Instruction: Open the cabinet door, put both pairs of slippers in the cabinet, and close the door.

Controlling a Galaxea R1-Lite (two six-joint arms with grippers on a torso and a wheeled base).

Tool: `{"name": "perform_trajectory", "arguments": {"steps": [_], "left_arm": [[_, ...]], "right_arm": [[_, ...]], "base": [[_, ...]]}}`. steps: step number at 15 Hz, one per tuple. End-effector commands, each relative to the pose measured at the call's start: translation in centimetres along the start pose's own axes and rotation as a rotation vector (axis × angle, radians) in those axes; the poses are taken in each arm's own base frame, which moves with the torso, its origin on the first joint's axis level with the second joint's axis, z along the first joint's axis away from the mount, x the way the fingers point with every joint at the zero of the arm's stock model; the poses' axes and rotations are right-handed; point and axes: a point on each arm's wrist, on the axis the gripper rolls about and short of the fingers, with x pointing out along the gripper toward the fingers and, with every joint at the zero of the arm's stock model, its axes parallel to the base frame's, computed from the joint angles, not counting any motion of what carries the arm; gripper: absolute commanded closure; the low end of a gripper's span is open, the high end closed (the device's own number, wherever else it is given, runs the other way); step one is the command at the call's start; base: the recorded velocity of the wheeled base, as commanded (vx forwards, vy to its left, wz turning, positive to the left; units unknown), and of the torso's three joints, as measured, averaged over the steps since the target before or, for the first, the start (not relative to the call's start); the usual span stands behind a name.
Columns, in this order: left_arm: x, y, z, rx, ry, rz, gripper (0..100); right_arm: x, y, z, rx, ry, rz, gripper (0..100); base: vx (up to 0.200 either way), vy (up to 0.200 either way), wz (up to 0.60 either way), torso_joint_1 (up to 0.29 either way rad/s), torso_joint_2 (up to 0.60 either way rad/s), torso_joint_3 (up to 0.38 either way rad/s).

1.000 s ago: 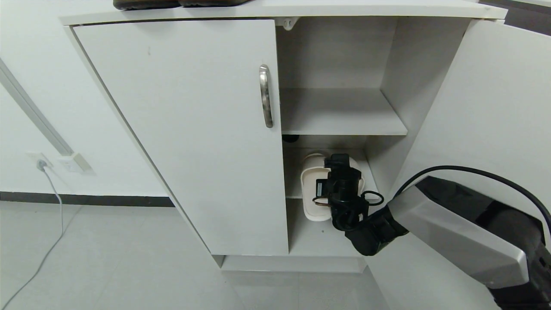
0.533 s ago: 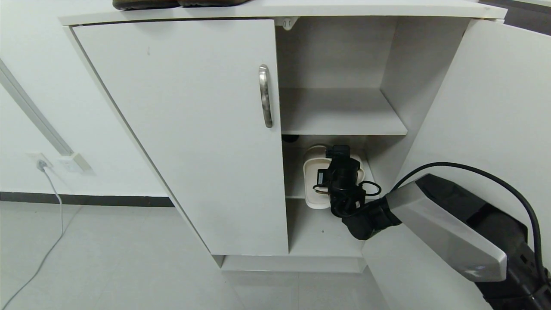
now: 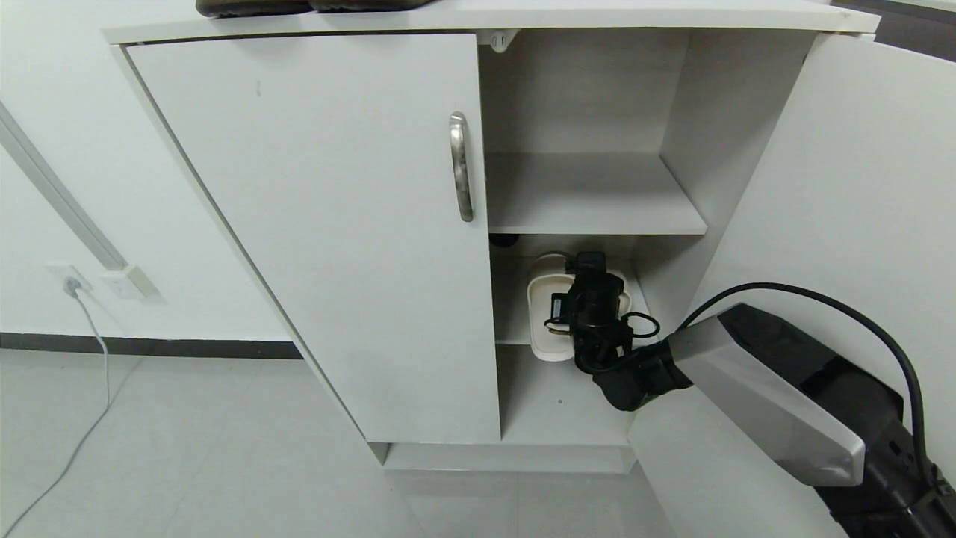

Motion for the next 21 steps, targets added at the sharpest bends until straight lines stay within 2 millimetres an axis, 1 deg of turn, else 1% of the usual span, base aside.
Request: {"name": "perform_trajectory", "arguments": {"steps": [1,2,8,9,12,14,16,18,20,21], "left_arm": [[0.0,0.0,0.0,0.0,0.001,0.0,100],[0.0,0.0,0.0,0.0,0.001,0.0,100],[0.0,0.0,0.0,0.0,0.001,0.0,100],[0.0,0.0,0.0,0.0,0.001,0.0,100],[0.0,0.0,0.0,0.0,0.001,0.0,100],[0.0,0.0,0.0,0.0,0.001,0.0,100],[0.0,0.0,0.0,0.0,0.001,0.0,100],[0.0,0.0,0.0,0.0,0.001,0.0,100],[0.0,0.0,0.0,0.0,0.001,0.0,100],[0.0,0.0,0.0,0.0,0.001,0.0,100]], "right_arm": [[0.0,0.1,-0.3,-0.001,0.002,0.0,100],[0.1,0.1,-0.3,-0.001,0.002,0.0,0],[-0.1,0.1,-0.7,-0.009,0.013,0.001,0],[-0.4,0.0,-0.7,-0.013,0.018,0.001,0],[-2.1,-0.3,0.0,-0.018,0.025,0.017,0],[-3.5,-0.5,0.7,-0.007,0.011,0.031,0],[-5.8,-0.9,2.2,0.008,-0.009,0.05,0],[-8.7,-1.6,3.2,0.01,-0.007,0.078,0],[-11.8,-1.7,3.5,0.007,-0.001,0.122,0],[-12.9,-1.6,3.3,0.005,0.006,0.141,0]], "base": [[0.0,0.0,0.0,0.0,0.0,0.0],[0.0,0.0,0.0,0.0,0.0,0.0],[0.0,0.0,0.0,0.0,0.0,0.0],[0.0,0.0,0.0,0.0,0.0,0.0],[0.0,0.0,0.0,0.0,0.0,0.0],[0.0,0.0,0.0,0.0,0.0,0.0],[0.0,0.0,0.0,0.0,0.0,0.0],[0.0,0.0,0.0,0.0,0.0,0.0],[0.0,0.0,0.0,0.0,0.0,0.0],[0.0,0.0,0.0,0.0,0.0,0.0]]}}
